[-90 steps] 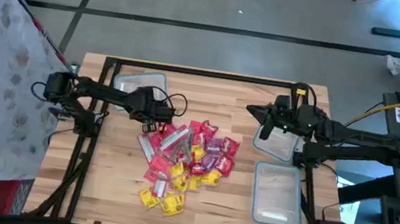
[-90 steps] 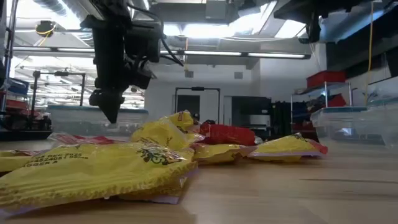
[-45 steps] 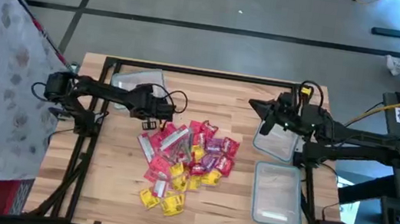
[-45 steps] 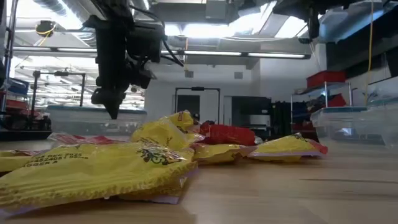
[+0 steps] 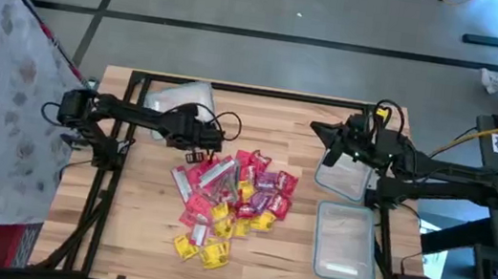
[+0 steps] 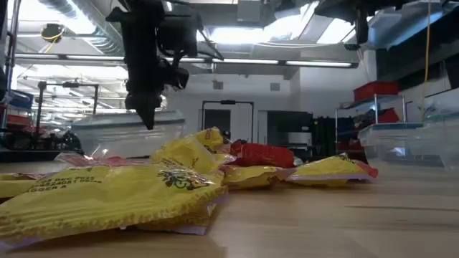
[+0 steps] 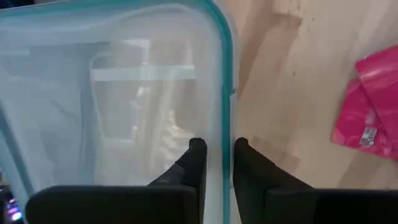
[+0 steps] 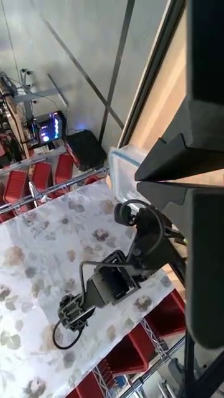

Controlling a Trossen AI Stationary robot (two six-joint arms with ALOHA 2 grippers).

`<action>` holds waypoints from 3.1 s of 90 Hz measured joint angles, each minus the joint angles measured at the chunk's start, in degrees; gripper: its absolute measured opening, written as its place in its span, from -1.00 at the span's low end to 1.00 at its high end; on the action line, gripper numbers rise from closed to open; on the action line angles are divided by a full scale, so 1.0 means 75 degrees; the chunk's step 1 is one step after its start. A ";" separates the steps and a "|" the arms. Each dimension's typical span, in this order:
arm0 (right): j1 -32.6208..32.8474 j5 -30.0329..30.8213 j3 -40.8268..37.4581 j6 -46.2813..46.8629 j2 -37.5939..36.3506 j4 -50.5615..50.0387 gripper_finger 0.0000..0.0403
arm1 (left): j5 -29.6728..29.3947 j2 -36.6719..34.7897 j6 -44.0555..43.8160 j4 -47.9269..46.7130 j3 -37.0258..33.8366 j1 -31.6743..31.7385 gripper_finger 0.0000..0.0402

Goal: Sort candy
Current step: Open the rectangular transparent bin

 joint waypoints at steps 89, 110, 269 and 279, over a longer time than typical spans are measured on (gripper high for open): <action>0.0003 -0.0063 0.0003 0.0000 0.0000 -0.0020 -1.00 | 0.0878 -0.0038 0.0760 -0.0520 0.1605 -0.0983 -0.88; 0.0003 -0.0064 0.0002 0.0000 0.0000 -0.0020 -1.00 | 0.1205 -0.0038 0.0301 -0.1925 0.1611 -0.1593 -0.88; 0.0003 -0.0063 0.0003 -0.1442 0.0003 -0.0613 -1.00 | 0.5673 -0.0299 -1.4140 -0.1416 0.0158 -0.4782 -0.75; 0.0003 -0.0063 0.0003 -0.1489 0.0003 -0.0612 -1.00 | 0.5701 -0.0437 -1.4026 -0.1567 0.0157 -0.4783 -0.58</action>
